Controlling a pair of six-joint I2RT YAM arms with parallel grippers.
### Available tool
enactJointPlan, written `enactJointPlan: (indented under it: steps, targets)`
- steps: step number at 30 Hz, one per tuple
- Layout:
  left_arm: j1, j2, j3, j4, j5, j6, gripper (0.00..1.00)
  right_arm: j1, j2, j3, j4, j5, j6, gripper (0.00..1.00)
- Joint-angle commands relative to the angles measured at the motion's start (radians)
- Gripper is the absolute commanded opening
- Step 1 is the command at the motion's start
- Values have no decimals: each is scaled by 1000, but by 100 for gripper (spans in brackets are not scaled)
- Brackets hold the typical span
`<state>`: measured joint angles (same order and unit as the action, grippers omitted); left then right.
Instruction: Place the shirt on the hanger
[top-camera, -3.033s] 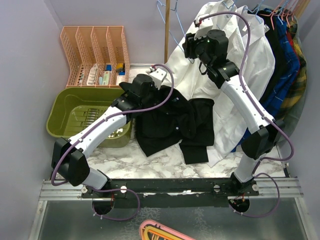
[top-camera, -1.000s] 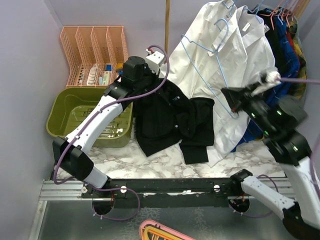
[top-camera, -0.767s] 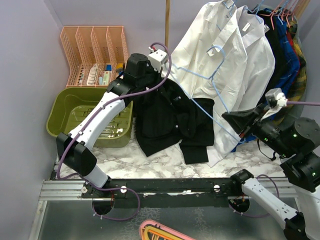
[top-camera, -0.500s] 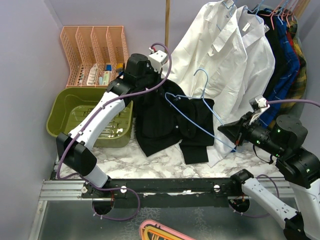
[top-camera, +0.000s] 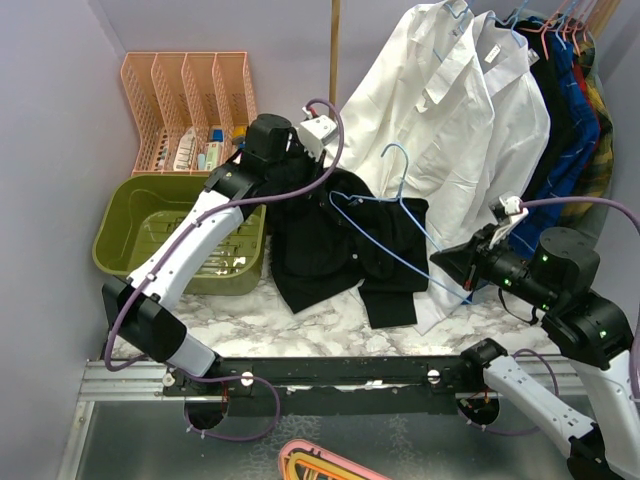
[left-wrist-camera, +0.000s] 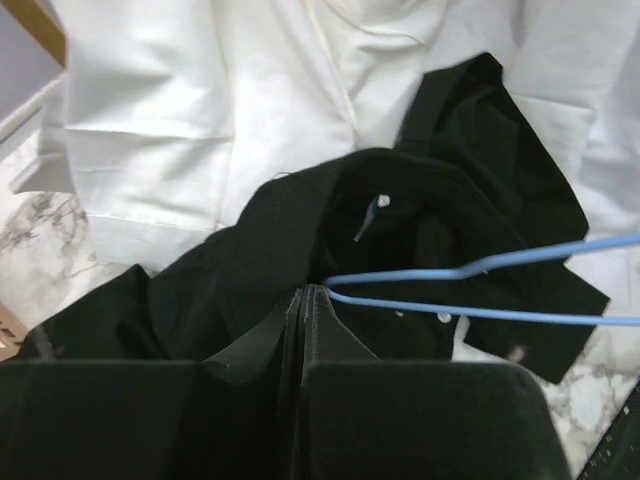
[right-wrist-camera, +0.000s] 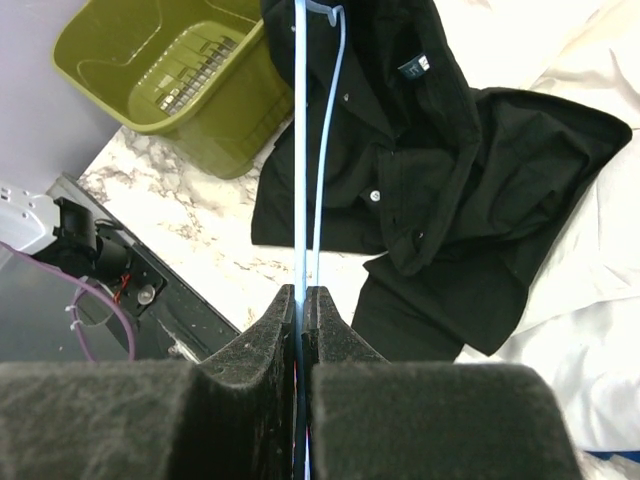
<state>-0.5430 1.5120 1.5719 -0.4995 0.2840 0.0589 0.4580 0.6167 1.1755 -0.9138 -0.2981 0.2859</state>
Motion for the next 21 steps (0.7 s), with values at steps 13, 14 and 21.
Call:
enactJointPlan:
  steps: [13, 14, 21]
  targets:
    - [-62, -107, -36, -180, 316, 132, 0, 2, 11, -247, 424, -74, 106, 1]
    - [-65, -110, -40, -181, 331, 132, 0, 2, 8, -275, 456, -85, 126, 1]
    - [-78, -117, -71, -192, 447, 128, 0, 2, 7, -451, 654, -76, 236, 1]
